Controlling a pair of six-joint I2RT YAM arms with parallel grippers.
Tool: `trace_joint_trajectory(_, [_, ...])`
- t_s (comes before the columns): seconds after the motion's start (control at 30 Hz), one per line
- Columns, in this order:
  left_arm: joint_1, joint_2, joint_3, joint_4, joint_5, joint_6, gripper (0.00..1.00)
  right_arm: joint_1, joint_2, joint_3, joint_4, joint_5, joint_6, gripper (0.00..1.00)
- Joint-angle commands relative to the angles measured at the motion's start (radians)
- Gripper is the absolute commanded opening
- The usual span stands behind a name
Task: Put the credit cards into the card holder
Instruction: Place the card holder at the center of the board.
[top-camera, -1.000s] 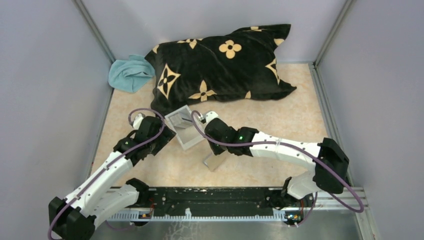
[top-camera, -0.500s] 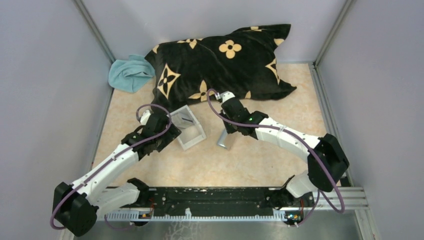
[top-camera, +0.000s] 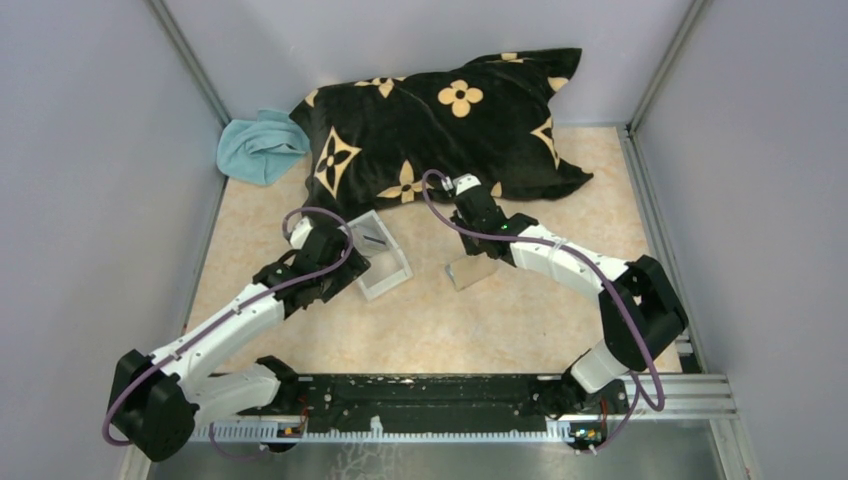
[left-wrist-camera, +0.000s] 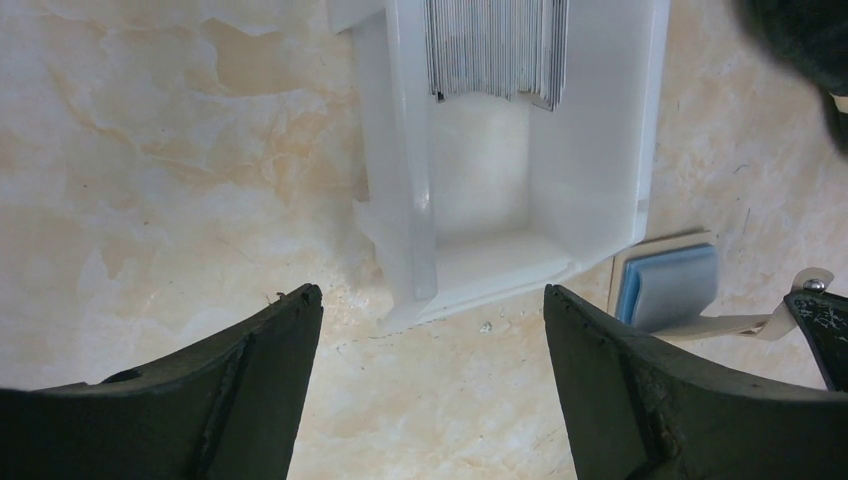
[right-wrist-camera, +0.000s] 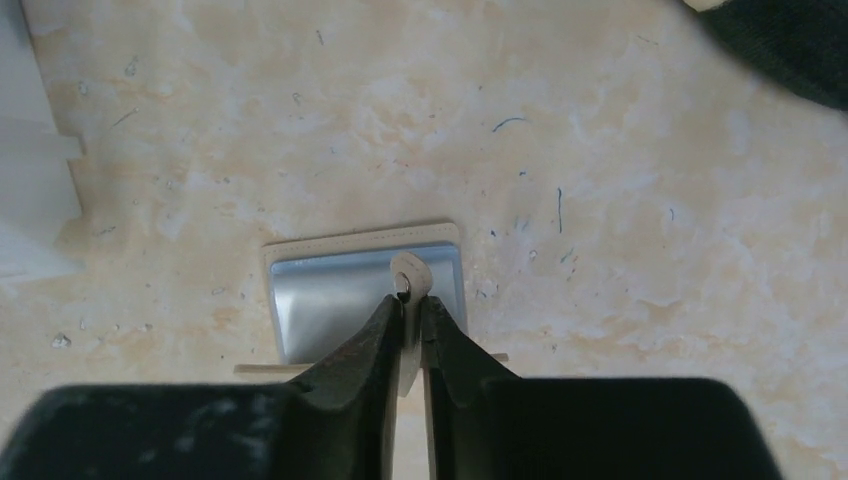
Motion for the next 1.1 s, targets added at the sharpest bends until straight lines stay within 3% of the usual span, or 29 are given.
trace_joint_trajectory(0.0, [-0.014,0.012,0.033,0.041,-0.024,0.018,0.87,-0.009,-0.025,0.003,-0.030,0.067,0.024,0.23])
trace_joint_trajectory(0.07, [-0.019,0.023,0.041,0.043,-0.027,0.023,0.87,-0.010,-0.038,-0.013,-0.034,0.071,0.042,0.43])
trace_joint_trajectory(0.17, [-0.030,0.037,0.054,0.045,-0.036,0.031,0.87,-0.009,-0.065,-0.023,-0.041,0.075,0.065,0.52])
trace_joint_trajectory(0.3, [-0.058,0.052,0.082,0.055,-0.057,0.060,0.87,-0.009,-0.108,-0.016,-0.077,0.086,0.115,0.53])
trace_joint_trajectory(0.57, [-0.185,0.186,0.232,0.138,-0.084,0.232,0.84,-0.010,-0.163,-0.085,-0.119,0.019,0.427,0.53])
trace_joint_trajectory(0.83, [-0.228,0.423,0.373,0.279,0.052,0.419,0.84,-0.019,-0.203,-0.245,0.028,-0.094,0.672,0.53])
trace_joint_trajectory(1.07, [-0.236,0.627,0.507,0.330,0.123,0.515,0.83,-0.115,-0.225,-0.394,0.227,-0.203,0.825,0.54])
